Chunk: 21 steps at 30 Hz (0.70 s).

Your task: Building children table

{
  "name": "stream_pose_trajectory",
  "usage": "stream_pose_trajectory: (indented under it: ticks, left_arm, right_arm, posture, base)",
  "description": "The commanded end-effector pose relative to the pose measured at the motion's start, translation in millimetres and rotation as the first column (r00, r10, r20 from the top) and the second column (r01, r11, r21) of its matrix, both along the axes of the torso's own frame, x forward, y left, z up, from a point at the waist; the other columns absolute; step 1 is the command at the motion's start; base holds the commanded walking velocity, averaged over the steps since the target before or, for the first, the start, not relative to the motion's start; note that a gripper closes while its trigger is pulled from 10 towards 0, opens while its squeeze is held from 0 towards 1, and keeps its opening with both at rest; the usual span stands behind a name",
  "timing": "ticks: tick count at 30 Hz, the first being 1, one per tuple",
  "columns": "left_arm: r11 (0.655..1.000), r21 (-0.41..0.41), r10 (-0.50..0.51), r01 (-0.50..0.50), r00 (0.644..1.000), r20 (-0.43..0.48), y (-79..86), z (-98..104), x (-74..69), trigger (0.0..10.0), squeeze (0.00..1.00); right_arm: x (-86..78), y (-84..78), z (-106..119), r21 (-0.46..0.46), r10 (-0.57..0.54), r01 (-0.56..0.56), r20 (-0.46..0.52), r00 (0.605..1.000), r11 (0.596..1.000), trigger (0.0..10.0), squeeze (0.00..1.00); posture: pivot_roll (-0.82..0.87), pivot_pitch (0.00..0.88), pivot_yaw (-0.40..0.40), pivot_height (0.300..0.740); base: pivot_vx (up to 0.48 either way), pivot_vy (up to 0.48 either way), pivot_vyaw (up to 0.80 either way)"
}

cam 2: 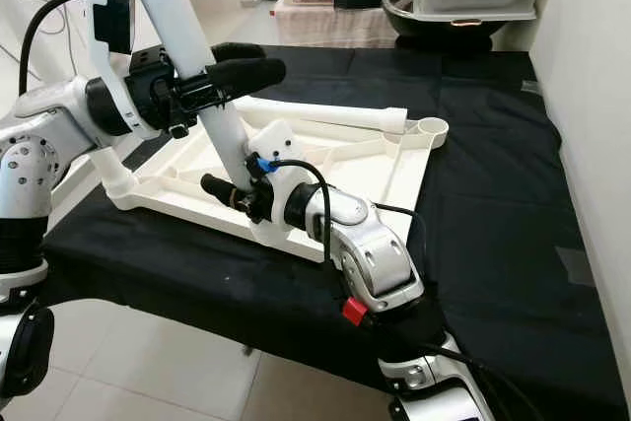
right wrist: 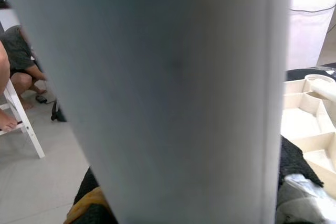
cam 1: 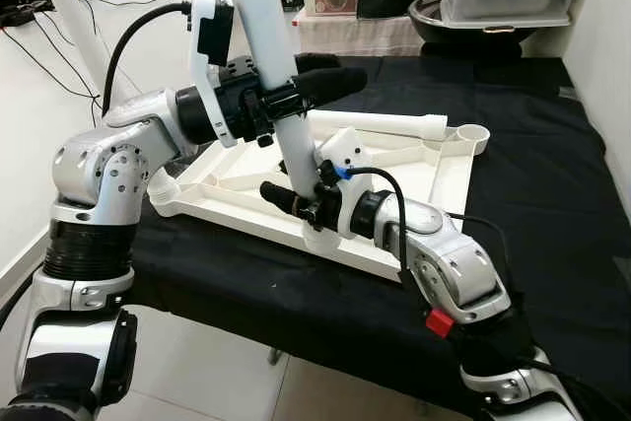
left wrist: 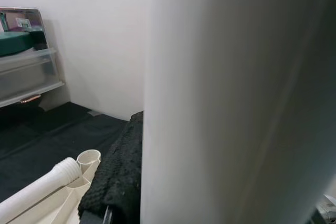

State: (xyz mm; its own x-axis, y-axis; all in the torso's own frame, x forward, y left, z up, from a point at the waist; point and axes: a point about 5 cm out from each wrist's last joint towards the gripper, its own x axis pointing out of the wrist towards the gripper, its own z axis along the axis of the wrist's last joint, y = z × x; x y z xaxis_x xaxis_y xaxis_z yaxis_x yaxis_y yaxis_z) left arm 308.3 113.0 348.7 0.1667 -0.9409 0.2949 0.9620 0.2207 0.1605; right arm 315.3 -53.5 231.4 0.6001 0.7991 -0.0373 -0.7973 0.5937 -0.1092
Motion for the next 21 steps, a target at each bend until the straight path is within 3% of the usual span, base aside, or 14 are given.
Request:
stream_pose_trajectory:
  ticks: [1,11,12,13,14,17,18,21]
  left_arm:
    - [0.988,0.003,-0.155,0.155,0.988,0.003,-20.6,-2,-11.0,0.0,0.0]
    - [0.989,-0.033,-0.144,0.144,0.99,-0.006,-22.2,-1,-8.7,0.0,0.0]
    - [0.991,-0.043,-0.127,0.127,0.992,-0.008,-21.7,0,-7.3,7.3,1.0]
    - [0.991,-0.043,-0.127,0.127,0.992,-0.008,-21.7,0,-7.3,7.3,1.0]
    - [0.989,-0.071,-0.134,0.132,0.991,-0.014,-19.8,3,-7.8,10.0,1.0]
    - [0.98,-0.125,-0.155,0.153,0.988,-0.009,-15.1,12,-10.3,10.0,1.0]
    - [0.971,-0.178,-0.164,0.161,0.987,0.0,-9.8,20,-11.3,10.0,1.0]
    - [0.963,-0.212,-0.168,0.165,0.986,0.006,-6.3,26,-11.9,10.0,1.0]
  right_arm:
    - [-1.5,10.0,5,0.028,0.017,-0.017,-0.01,1.0,0.999,0.0,0.0]
    - [-2.2,12.6,11,0.041,0.011,-0.013,0.041,0.999,0.999,0.0,0.0]
    - [-1.9,12.5,11,0.039,0.004,-0.006,0.044,0.999,0.999,0.0,0.0]
    - [-1.9,12.5,11,0.039,0.004,-0.006,0.044,0.999,0.999,0.0,0.0]
    - [-1.1,11.9,11,0.036,-0.006,0.004,0.043,0.999,0.999,0.0,0.0]
    - [0.4,10.7,9,0.033,-0.022,0.021,0.04,0.999,0.999,0.0,0.0]
    - [2.8,8.2,8,0.028,-0.045,0.044,0.036,0.998,0.999,0.0,0.0]
    - [4.4,6.4,7,0.024,-0.061,0.06,0.033,0.998,0.998,0.0,0.0]
  posture:
    - [-0.05,0.049,0.076,0.74]
    - [-0.05,0.049,0.078,0.74]
    - [-0.05,0.05,0.077,0.74]
    - [-0.05,0.05,0.077,0.74]
    - [-0.05,0.05,0.077,0.74]
    - [-0.05,0.051,0.078,0.74]
    - [-0.05,0.051,0.077,0.74]
    - [-0.05,0.051,0.077,0.74]
  base:
    - [0.0,0.0,0.0]
    - [0.0,0.0,0.0]
    - [0.0,0.0,0.0]
    - [0.0,0.0,0.0]
    - [0.0,0.0,0.0]
    - [0.0,0.0,0.0]
    - [0.0,0.0,0.0]
    - [0.0,0.0,0.0]
